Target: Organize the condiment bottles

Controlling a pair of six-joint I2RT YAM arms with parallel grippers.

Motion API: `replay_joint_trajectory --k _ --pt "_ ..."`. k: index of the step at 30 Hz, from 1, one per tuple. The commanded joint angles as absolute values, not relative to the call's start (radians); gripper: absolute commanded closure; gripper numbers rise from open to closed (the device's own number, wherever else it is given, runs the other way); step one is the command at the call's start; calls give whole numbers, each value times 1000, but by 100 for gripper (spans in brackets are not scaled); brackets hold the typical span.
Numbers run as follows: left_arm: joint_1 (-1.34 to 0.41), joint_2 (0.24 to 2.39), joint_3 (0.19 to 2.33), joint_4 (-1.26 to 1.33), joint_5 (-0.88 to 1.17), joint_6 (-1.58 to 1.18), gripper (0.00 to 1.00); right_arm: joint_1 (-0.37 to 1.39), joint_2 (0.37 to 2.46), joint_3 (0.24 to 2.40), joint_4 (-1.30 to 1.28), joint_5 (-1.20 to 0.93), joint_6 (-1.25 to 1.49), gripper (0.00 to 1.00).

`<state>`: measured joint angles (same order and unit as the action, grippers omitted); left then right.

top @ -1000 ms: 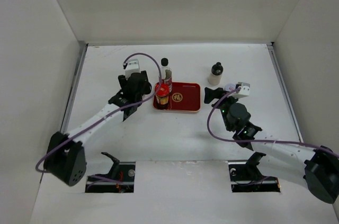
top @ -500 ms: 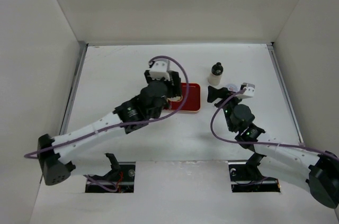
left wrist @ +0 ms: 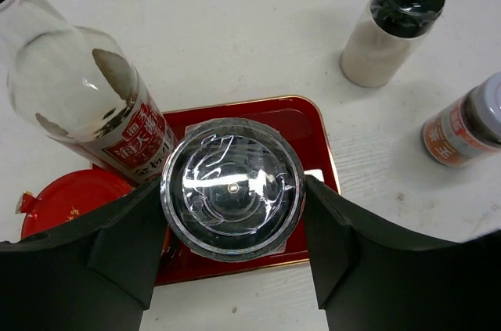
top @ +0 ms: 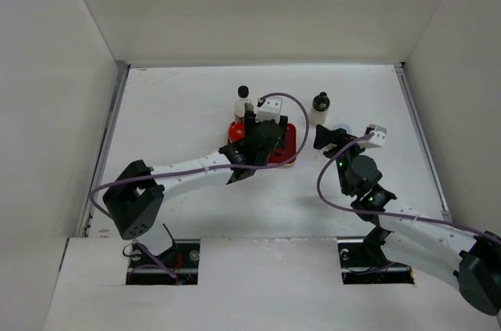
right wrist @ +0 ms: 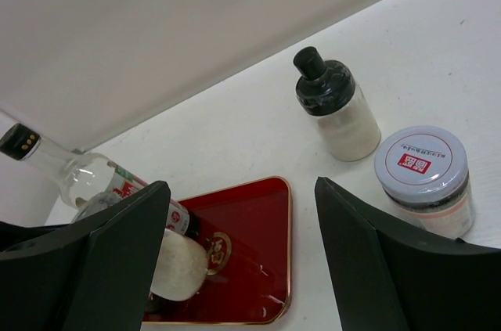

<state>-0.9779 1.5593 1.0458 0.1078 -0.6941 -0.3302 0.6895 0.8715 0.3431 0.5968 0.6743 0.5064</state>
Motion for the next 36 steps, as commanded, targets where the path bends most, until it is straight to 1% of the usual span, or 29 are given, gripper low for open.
replay_joint_trajectory --k 1,9,16,17,18,20,21,27,32,33,34,35,36 --pt "-961 1558 1049 295 -692 -322 71 682 871 337 618 683 526 19" --pt "-966 1600 980 313 -690 -354 68 676 871 336 617 683 526 18" --pt "-969 1608 948 331 -693 -370 62 676 873 336 615 683 526 18" --pt "-970 1606 945 331 -693 -371 59 676 873 337 612 683 526 18" --pt "-972 1605 942 331 -693 -371 53 677 873 339 612 683 526 18" --pt "-972 1592 936 331 -696 -373 36 674 871 339 612 683 526 18" --pt "-973 1585 933 331 -698 -373 30 674 871 339 612 683 526 18" --pt "-976 1551 916 331 -719 -373 20 668 859 334 609 690 526 18" --pt "-998 1482 913 328 -735 -365 9 660 847 328 604 699 534 19" --pt "-1002 1459 913 331 -735 -362 7 659 847 328 604 699 534 21" --pt "-1010 1433 913 333 -735 -362 6 659 850 328 603 699 534 25" --pt "-1016 1408 913 334 -735 -361 6 657 854 328 601 695 534 32" --pt "-1022 1382 913 339 -735 -356 6 656 859 331 598 690 534 41"
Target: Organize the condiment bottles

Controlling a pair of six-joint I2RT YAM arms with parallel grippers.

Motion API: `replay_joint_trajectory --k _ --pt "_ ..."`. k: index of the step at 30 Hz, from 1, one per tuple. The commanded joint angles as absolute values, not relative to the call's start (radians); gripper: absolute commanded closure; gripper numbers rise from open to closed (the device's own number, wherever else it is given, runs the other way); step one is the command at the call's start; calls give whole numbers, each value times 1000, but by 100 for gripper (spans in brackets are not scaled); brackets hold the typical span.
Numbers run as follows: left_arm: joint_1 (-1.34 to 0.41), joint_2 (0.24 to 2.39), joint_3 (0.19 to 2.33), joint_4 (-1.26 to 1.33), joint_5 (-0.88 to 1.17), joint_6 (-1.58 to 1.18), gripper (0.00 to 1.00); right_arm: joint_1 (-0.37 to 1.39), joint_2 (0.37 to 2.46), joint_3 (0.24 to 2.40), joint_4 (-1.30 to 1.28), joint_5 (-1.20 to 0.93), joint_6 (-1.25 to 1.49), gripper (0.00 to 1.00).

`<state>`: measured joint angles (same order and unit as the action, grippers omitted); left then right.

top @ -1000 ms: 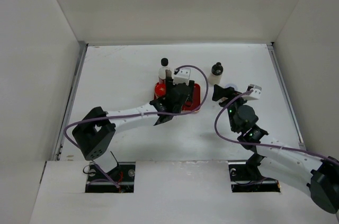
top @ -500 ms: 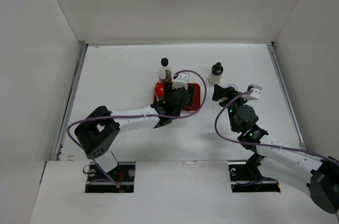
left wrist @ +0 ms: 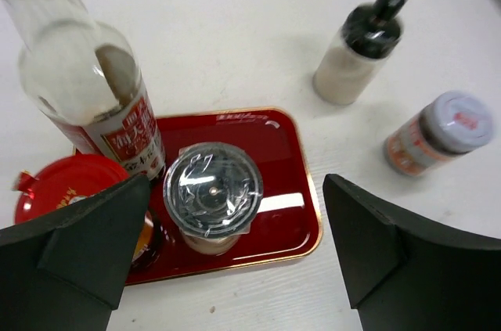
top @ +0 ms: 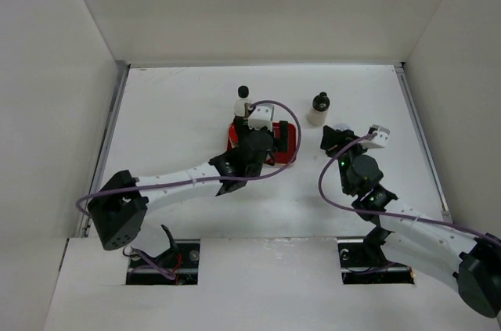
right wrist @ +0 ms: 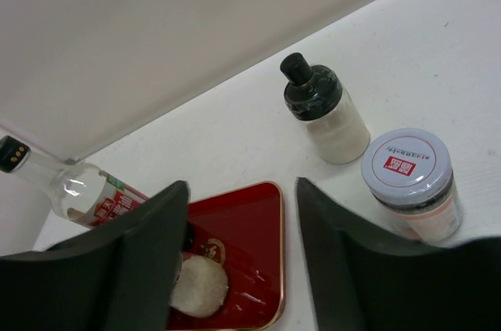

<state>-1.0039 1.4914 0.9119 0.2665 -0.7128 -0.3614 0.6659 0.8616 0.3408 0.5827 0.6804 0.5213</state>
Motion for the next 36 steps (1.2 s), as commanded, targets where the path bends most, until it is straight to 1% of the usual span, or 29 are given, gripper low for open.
replay_joint_trajectory --k 1,2,4,5,7,8,9,11,12,13,15,18,22,25,27,29,31,36 --pt "-1027 1355 911 344 -735 -348 6 656 864 334 592 687 534 51" --pt "-1032 1323 902 350 -736 -341 7 656 867 337 583 687 534 60" --pt "-1032 1243 859 368 -739 -339 10 651 877 348 558 687 535 71" --pt "-1027 1194 823 379 -745 -342 13 645 885 354 545 687 535 74" --pt "-1015 1087 729 397 -762 -348 18 639 891 370 513 690 526 74" --pt "-1004 1025 677 403 -781 -351 20 637 894 380 494 693 522 71" --pt "-996 962 623 405 -804 -360 21 631 899 394 474 696 517 66" --pt "-984 831 510 405 -860 -383 22 610 916 455 410 670 482 52" --pt "-978 769 458 403 -891 -394 22 604 926 486 373 655 465 46" --pt "-970 711 407 399 -928 -405 22 596 949 535 323 644 445 38" --pt "-958 617 321 408 -1003 -432 20 559 997 598 266 620 427 27" --pt "-937 551 230 445 -1074 -478 17 513 1060 667 197 559 408 17" --pt "-910 577 163 550 -1080 -480 12 482 1082 703 63 570 387 8" --pt "-887 609 105 662 -1066 -482 8 440 1088 693 -20 621 390 5" --pt "-878 636 68 751 -1054 -480 0 412 1110 704 -64 634 391 2" --pt "-881 637 37 822 -1037 -477 0 392 1149 730 -98 621 390 0" --pt "-884 617 9 879 -1020 -476 0 386 1207 765 -120 606 387 0" --pt "-877 646 -11 910 -1020 -482 0 370 1348 833 -101 569 390 0"
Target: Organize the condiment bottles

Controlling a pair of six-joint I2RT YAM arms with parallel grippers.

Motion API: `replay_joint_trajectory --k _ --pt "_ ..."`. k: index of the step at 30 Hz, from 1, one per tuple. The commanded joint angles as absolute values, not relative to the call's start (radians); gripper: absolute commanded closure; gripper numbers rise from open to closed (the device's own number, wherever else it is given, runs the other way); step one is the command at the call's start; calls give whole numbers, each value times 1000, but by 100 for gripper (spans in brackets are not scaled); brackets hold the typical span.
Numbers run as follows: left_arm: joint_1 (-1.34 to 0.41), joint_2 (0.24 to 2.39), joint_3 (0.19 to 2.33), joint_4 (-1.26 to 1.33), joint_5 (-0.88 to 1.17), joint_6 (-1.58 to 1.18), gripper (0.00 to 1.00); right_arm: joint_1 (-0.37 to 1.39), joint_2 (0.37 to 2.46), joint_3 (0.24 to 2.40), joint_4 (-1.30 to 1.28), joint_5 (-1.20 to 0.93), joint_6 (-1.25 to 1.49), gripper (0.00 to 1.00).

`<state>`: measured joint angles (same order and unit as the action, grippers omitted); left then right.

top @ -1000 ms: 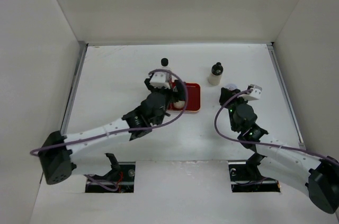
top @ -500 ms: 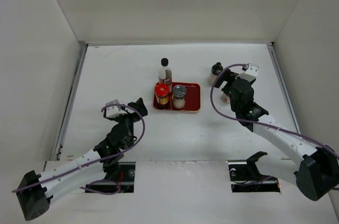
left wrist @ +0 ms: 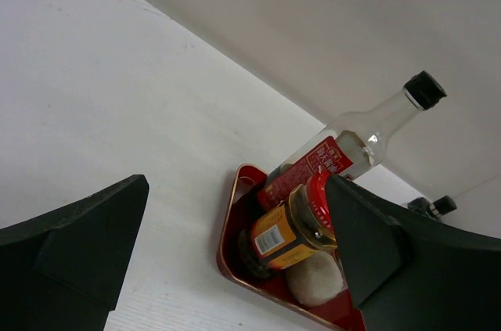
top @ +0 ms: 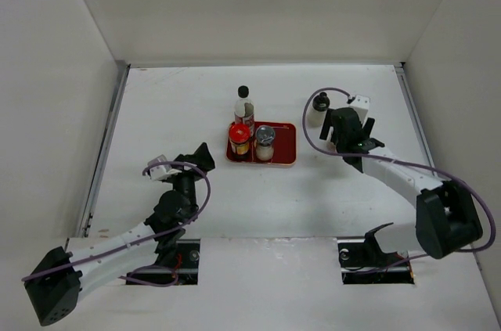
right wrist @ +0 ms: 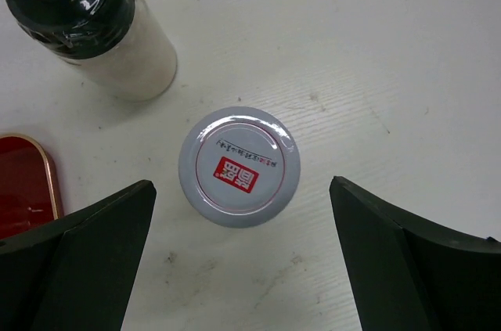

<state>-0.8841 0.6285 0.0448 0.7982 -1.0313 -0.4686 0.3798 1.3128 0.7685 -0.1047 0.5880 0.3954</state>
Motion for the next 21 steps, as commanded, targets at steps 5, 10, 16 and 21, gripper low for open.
replay_joint_trajectory --k 5,10,16,21 --pt "-880 706 12 910 -1008 -483 0 351 1423 851 -34 565 385 0" --pt "-875 719 15 922 -986 -482 0 317 1454 848 30 543 384 20" --pt "-857 718 6 923 -992 -483 0 384 1349 802 144 558 324 50" --pt "-846 750 9 937 -989 -485 0 504 1296 879 149 549 316 50"
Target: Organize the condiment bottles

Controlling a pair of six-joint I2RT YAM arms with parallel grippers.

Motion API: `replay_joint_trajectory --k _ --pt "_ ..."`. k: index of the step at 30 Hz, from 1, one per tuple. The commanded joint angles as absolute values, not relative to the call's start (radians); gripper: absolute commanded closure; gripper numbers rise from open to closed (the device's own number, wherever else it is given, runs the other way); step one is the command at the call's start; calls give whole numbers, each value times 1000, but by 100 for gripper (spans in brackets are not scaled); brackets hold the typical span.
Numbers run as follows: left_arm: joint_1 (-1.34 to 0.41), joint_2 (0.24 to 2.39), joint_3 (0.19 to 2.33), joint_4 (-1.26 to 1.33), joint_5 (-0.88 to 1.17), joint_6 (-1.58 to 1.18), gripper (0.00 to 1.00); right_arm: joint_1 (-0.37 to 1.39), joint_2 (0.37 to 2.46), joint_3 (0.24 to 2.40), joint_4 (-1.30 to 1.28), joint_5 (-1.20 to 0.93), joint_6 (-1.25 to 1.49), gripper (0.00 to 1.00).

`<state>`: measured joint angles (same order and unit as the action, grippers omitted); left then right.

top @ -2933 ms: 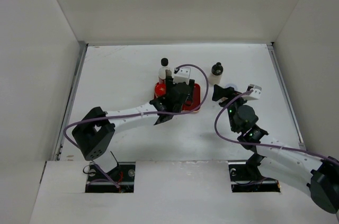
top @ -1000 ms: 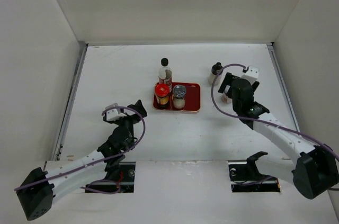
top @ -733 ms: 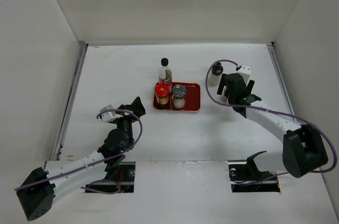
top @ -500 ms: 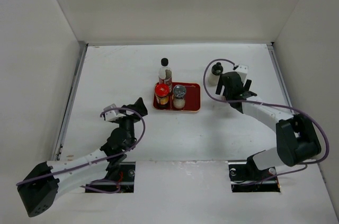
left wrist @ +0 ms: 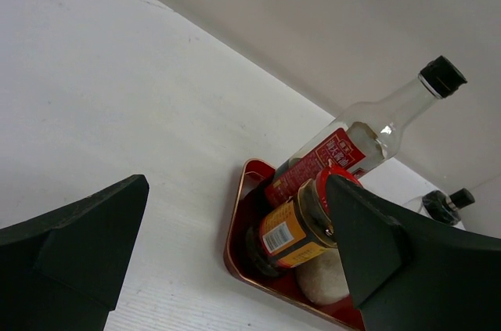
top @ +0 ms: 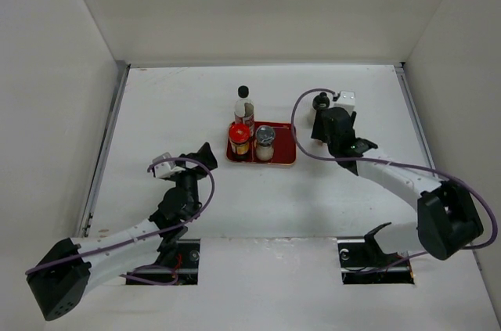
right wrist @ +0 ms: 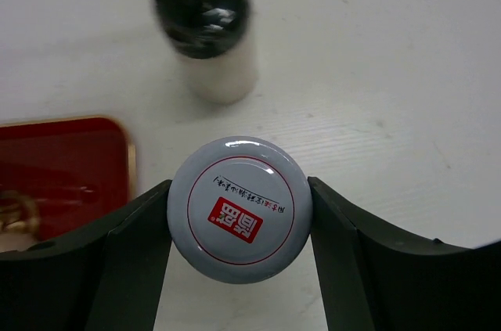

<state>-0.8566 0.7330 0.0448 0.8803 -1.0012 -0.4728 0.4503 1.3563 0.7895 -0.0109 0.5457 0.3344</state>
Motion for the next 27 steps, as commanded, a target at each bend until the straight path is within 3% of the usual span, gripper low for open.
replay_joint_trajectory --k 1,13,27 --pt "-846 755 9 939 -989 -485 0 518 1314 902 153 535 318 50" --pt "-843 778 11 940 -986 -485 0 570 1646 1152 252 430 322 50" --pt "-844 796 18 939 -985 -483 0 616 1727 1120 248 405 379 48"
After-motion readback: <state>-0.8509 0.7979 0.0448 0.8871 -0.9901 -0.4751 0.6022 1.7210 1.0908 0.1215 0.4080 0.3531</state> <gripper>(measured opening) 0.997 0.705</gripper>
